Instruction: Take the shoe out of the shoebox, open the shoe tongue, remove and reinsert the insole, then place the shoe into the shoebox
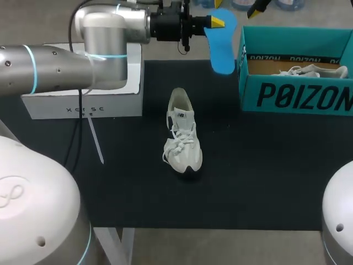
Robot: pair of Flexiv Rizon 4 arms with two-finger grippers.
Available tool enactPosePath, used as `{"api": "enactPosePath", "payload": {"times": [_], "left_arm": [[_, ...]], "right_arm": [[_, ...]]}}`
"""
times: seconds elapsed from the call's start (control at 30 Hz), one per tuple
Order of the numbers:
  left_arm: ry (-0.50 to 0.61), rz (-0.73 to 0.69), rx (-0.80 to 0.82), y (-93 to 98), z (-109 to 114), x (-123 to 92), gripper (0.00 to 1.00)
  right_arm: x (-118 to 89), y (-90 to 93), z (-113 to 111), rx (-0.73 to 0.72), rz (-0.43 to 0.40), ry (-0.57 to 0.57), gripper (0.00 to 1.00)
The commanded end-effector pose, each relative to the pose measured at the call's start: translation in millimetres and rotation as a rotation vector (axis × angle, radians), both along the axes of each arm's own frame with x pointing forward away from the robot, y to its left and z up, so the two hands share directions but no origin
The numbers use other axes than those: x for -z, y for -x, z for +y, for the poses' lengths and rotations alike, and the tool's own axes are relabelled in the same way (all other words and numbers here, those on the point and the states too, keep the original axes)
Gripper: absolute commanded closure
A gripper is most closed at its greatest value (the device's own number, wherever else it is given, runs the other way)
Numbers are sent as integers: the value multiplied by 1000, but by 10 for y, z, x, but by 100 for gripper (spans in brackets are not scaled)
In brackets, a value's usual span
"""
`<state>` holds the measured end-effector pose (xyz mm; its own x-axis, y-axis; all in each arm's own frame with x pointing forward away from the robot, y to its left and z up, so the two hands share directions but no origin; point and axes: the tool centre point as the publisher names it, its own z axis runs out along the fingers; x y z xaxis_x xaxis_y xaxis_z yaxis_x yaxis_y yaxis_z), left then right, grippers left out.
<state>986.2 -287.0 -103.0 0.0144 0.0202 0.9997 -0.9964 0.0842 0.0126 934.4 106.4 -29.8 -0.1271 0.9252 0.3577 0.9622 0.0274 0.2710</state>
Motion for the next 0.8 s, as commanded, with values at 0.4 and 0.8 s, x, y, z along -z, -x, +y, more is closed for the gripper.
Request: {"api": "enactPosePath", "payload": {"times": [0.4, 0.8], "left_arm": [[-22, 1, -13, -8, -24, 5, 100], [-6, -9, -30, 47, 8, 32, 100]], "right_arm": [[-153, -36, 195, 190, 213, 355, 0], [-78, -65, 371, 160, 240, 315, 0]]}}
